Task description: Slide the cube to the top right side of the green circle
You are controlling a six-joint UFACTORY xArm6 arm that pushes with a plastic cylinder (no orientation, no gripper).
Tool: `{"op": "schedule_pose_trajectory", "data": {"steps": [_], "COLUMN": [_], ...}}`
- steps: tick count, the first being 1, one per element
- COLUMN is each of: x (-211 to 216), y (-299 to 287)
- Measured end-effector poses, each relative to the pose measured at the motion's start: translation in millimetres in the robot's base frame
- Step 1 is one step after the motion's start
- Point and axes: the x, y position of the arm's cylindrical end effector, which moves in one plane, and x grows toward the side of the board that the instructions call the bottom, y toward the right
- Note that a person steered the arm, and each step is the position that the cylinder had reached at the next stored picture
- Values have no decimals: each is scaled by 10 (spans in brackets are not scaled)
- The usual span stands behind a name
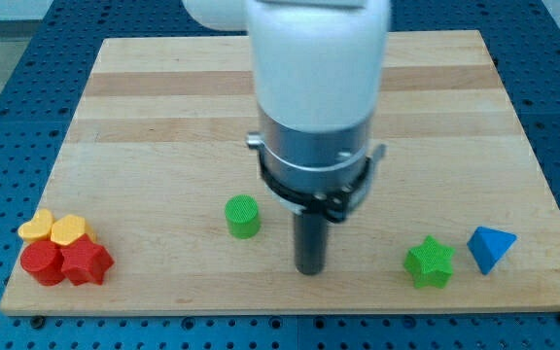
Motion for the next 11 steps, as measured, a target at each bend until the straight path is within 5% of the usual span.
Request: {"op": "schedule_pose_trajectory", "data": {"steps": [3,4,7,8,10,11], "x": [228,303,-140,-442,-462,-311], "y": [1301,1267,-323,-277,1023,361]}}
